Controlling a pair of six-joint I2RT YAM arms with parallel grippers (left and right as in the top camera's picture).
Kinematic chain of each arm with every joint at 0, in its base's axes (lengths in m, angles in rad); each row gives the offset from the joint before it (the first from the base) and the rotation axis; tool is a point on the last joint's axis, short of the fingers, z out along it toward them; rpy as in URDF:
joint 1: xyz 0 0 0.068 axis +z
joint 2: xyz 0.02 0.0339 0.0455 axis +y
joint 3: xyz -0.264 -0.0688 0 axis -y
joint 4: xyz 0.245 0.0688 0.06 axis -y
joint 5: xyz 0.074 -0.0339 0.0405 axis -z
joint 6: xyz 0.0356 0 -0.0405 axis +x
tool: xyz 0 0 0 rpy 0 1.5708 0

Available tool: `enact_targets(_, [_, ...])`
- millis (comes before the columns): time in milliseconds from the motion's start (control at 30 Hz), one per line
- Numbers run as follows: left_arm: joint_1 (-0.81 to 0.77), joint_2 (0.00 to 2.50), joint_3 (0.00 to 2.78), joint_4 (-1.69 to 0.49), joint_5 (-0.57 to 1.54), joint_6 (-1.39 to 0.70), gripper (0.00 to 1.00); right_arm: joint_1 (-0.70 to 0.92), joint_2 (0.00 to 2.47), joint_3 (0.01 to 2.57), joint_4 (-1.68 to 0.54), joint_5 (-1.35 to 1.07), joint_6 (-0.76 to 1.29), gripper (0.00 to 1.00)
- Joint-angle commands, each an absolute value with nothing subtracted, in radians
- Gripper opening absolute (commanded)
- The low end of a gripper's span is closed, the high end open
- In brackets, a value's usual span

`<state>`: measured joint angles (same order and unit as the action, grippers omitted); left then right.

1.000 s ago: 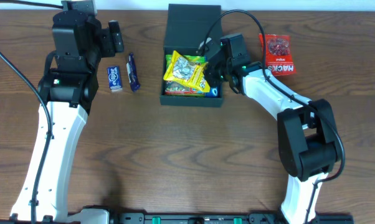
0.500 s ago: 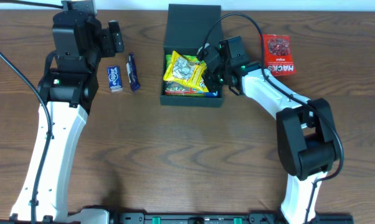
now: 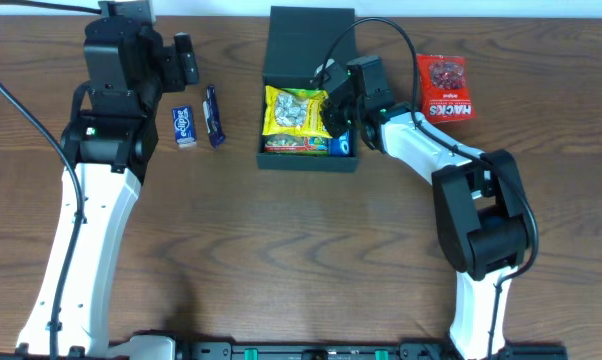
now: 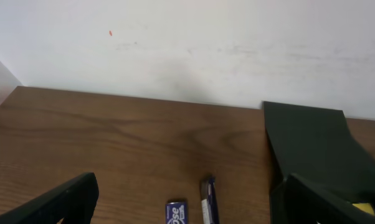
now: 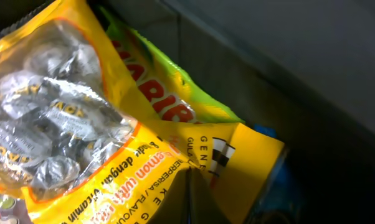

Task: Pack container
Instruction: 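Move the right gripper to the red HACKS bag and grasp it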

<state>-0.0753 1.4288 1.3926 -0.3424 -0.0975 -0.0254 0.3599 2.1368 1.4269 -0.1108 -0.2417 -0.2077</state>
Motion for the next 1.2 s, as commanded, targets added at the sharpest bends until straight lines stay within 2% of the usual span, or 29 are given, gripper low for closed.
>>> enact_targets(0, [-0.072, 1.418, 1.406, -0.348, -0.111, -0.022, 0.95, 0.365, 2.134, 1.465, -0.110, -0.215, -0.103, 0.01])
enact_targets(33, [-0.072, 1.418, 1.406, -0.352, -0.111, -0.022, 0.95, 0.365, 2.111, 1.473, -0.109, -0.215, -0.086, 0.07])
enact_targets(67, [-0.072, 1.418, 1.406, -0.355, -0.111, -0.022, 0.95, 0.365, 2.095, 1.477, -0.108, -0.214, -0.086, 0.25])
enact_targets(133, [-0.072, 1.418, 1.406, -0.361, -0.111, -0.022, 0.95, 0.364, 2.043, 1.491, -0.102, -0.213, -0.087, 0.32])
enact_targets(167, [-0.072, 1.418, 1.406, -0.363, -0.111, -0.022, 0.95, 0.360, 2.017, 1.494, -0.100, -0.213, -0.087, 0.40])
enact_targets(200, [-0.072, 1.418, 1.406, -0.363, -0.111, -0.022, 0.95, 0.355, 1.995, 1.494, -0.099, -0.213, -0.087, 0.55])
enact_targets(233, [-0.072, 1.418, 1.406, -0.363, -0.111, -0.022, 0.95, 0.344, 1.966, 1.494, -0.100, -0.213, -0.086, 0.86])
enact_targets(267, [-0.072, 1.418, 1.406, -0.363, -0.111, -0.022, 0.95, 0.332, 1.947, 1.494, -0.100, -0.213, -0.087, 0.99])
enact_targets(567, [-0.072, 1.418, 1.406, -0.363, -0.111, -0.022, 0.95, 0.142, 1.891, 1.494, -0.120, -0.204, -0.086, 0.99])
enact_targets(767, [-0.072, 1.418, 1.406, -0.363, -0.111, -0.022, 0.95, 0.036, 1.933, 1.492, -0.212, -0.093, -0.086, 0.99])
enact_targets(933, [-0.072, 1.418, 1.406, -0.363, -0.111, -0.022, 0.95, 0.014, 2.003, 1.492, -0.229, -0.062, -0.085, 0.93])
enact_targets(1167, [-0.072, 1.418, 1.406, -0.363, -0.104, -0.022, 0.95, 0.014, 2.086, 1.492, -0.228, 0.065, -0.082, 0.93])
